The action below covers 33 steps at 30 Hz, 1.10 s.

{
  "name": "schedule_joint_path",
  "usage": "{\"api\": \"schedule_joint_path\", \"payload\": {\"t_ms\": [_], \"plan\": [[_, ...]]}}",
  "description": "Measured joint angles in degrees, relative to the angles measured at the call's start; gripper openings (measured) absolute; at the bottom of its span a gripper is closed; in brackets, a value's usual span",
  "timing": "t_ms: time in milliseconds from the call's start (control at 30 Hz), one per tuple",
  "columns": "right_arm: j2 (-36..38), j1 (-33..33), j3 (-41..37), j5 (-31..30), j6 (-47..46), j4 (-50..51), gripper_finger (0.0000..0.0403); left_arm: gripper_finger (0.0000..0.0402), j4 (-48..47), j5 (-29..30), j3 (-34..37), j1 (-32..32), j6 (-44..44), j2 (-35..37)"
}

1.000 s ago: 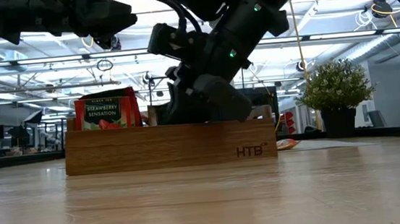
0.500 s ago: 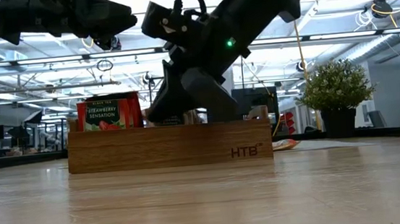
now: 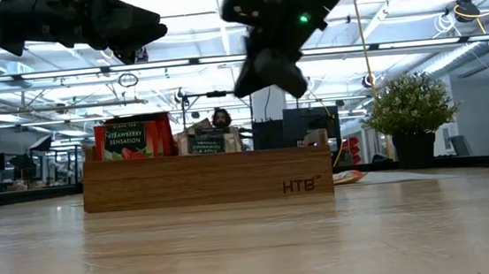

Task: Pick & Place Tea
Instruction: Put the brown tea bag into the middle section of the wooden organizer

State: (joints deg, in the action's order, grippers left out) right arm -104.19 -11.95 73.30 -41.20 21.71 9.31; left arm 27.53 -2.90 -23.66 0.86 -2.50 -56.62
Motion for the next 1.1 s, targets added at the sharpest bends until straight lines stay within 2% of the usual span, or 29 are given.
{"api": "schedule_joint_path", "payload": {"t_ms": [67,233,333,400,567,633,800,933,1100], "plan": [[4.4,2.8,-4.7,4.2,0.0,-3.0,0.0,0.0134,0.0,0.0,0.0,0.0,0.0,0.0],[13.3,11.7,-20.0,23.5,-1.7,-18.7,0.0,0.0134,0.0,0.0,0.0,0.0,-0.2,0.0],[15.0,16.3,-27.1,31.4,-3.0,-30.8,0.0005,0.0134,0.0,0.0,0.0,0.0,-0.1,0.0],[14.5,18.8,-29.0,35.0,-3.0,-33.3,0.0024,0.0134,0.0,0.0,0.0,0.0,-0.2,0.0],[8.5,23.3,-24.7,41.2,-4.7,-31.1,0.0119,0.0134,-0.4,0.0,0.0,0.0,-0.2,0.0],[5.2,24.3,-20.3,44.1,-5.2,-26.9,0.0161,0.0134,-0.4,0.0,0.0,0.0,-0.2,0.0],[-2.9,25.1,-11.7,45.7,-4.7,-15.9,0.0241,0.0134,-0.4,0.0,0.0,0.0,-0.2,0.0],[-6.7,24.7,-8.9,48.9,-4.5,-14.8,0.0266,0.0134,-0.4,0.0,0.0,0.0,-0.2,0.0],[-9.9,24.2,-7.2,50.3,-2.5,-14.6,0.0262,0.0134,-0.5,0.0,0.0,0.0,-0.2,0.0]]}}
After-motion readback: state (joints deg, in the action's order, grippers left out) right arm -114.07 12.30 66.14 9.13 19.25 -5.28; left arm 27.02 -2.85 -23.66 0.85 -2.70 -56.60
